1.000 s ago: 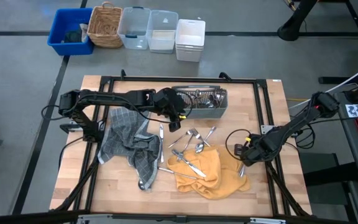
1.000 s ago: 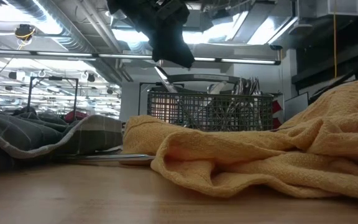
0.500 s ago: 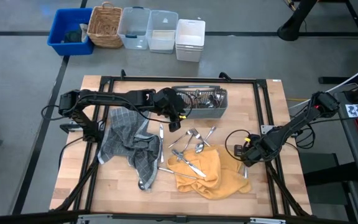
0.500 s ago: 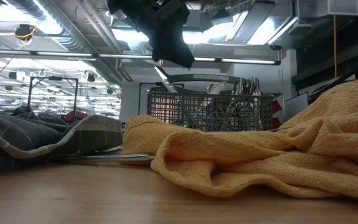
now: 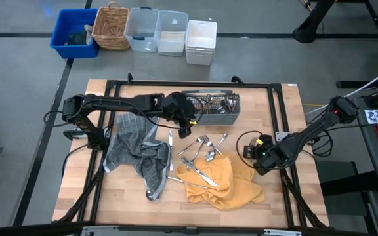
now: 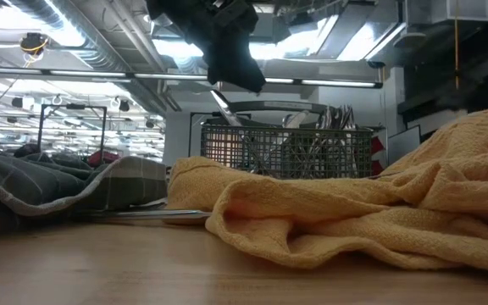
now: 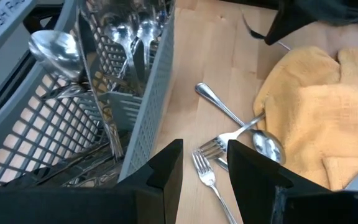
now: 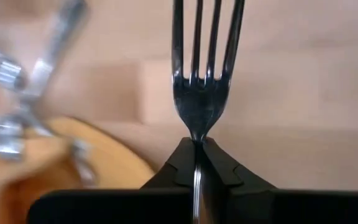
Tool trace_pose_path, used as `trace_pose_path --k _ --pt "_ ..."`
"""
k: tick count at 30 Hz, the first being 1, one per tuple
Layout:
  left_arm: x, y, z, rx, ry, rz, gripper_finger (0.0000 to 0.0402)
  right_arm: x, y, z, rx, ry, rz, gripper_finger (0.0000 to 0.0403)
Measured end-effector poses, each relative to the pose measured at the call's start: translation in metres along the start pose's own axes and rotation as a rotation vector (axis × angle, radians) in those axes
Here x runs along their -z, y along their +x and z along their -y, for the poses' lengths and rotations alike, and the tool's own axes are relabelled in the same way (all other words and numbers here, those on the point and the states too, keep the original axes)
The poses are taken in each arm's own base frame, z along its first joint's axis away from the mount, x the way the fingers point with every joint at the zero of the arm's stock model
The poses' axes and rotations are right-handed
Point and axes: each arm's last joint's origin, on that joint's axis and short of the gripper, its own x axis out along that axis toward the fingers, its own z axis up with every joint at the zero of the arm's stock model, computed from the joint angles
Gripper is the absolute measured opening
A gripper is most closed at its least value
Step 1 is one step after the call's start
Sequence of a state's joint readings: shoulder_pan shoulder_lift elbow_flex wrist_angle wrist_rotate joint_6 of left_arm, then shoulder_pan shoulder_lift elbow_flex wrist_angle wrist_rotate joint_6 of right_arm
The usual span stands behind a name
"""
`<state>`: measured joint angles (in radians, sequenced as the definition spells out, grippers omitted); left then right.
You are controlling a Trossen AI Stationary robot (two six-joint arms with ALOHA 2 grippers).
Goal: Sort silverware
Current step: Put the silver fork into the gray utensil holder
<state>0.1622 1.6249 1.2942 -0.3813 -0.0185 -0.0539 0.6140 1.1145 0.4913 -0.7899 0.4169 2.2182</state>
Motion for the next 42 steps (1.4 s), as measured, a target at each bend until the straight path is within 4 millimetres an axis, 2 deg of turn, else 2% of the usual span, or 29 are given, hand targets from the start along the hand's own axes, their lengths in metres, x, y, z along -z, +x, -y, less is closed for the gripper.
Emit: trace_pose_path --k 5,10,16,20,25,35,42 --pt "0.0 0.0 -0.007 -0.014 -0.05 0.003 0.0113 -0.009 -0.019 -0.006 -0.082 -0.004 0.065 0.0016" --pt "-0.001 0.0 -0.012 -0.024 -0.07 0.006 0.0113 -0.026 -0.047 -0.01 -0.122 -0.068 0.196 0.0015" --pt "-0.001 0.0 -0.013 -0.027 -0.089 0.01 0.0113 -0.048 -0.083 -0.021 -0.325 -0.128 0.509 0.0015" --pt "-0.002 0.0 -0.013 -0.026 -0.117 0.015 0.0113 -0.055 -0.096 -0.027 -0.48 -0.184 0.781 0.0015" --pt "-0.002 0.0 -0.013 -0.026 -0.131 0.015 0.0113 -0.063 -0.098 -0.032 -0.508 -0.22 1.015 0.0016" --pt "-0.001 0.0 -0.01 -0.02 -0.175 0.01 0.0113 -0.089 -0.082 -0.042 -0.311 -0.103 1.146 0.0016" --pt "0.0 0.0 -0.009 -0.012 -0.176 -0.007 0.0114 -0.086 -0.069 -0.055 -0.283 -0.073 1.164 0.0016"
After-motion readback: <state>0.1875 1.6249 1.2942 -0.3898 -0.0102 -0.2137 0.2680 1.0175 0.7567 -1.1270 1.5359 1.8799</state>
